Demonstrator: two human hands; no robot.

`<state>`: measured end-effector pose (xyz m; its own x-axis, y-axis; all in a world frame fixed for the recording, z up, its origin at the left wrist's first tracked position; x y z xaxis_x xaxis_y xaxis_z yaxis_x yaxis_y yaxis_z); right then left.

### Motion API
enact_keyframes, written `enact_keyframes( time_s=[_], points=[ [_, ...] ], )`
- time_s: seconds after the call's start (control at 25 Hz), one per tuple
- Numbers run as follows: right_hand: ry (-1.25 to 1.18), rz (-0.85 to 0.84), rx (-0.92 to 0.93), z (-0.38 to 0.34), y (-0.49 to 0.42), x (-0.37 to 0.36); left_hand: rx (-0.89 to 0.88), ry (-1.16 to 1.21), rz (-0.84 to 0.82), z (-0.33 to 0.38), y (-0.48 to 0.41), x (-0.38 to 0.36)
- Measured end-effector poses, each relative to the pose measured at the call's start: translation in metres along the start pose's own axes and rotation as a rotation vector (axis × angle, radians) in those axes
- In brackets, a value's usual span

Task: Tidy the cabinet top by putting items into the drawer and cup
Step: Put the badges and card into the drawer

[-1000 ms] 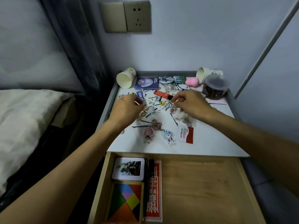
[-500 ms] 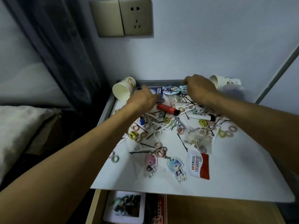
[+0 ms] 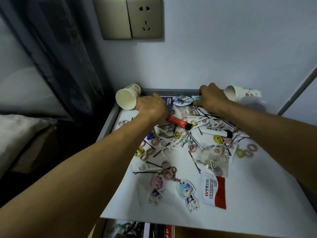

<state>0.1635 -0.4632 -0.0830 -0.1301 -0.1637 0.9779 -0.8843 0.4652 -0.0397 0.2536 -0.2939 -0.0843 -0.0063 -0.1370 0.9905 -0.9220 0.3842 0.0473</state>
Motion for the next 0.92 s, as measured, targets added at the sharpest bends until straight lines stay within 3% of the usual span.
enact_keyframes(
  time_s=[0.28, 0.36, 0.52, 0.68, 0.92],
  points=[
    [-0.123, -0.012, -0.167, -0.005, -0.009, 0.01, 0.067, 0.056, -0.056, 0.007, -0.019, -0.005],
    [-0.172, 0.048, -0.199, -0.003, -0.013, 0.011, 0.113, 0.125, -0.082, 0.005, -0.025, -0.004],
    [-0.197, 0.274, -0.22, 0.0, -0.001, 0.026, 0.116, 0.253, 0.039, 0.002, -0.024, 0.01],
    [-0.513, 0.433, -0.163, -0.011, 0.036, 0.044, 0.016, 0.532, 0.123, -0.004, -0.01, 0.035],
    [-0.95, 0.379, -0.125, -0.045, 0.119, 0.072, -0.137, 0.71, 0.272, -0.037, 0.038, 0.081]
  ],
)
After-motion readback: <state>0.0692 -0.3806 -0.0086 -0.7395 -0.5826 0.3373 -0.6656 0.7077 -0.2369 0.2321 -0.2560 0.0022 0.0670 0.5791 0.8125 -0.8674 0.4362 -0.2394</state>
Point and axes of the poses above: each hand's wrist, its own y-axis away from the middle knuckle, its own x-axis out of the back of the hand, z = x × y, the point moved 4 cm from there along -y, towards the middle knuckle, and after that the axes turned 10 degrees about x, right-handed, at the moved point
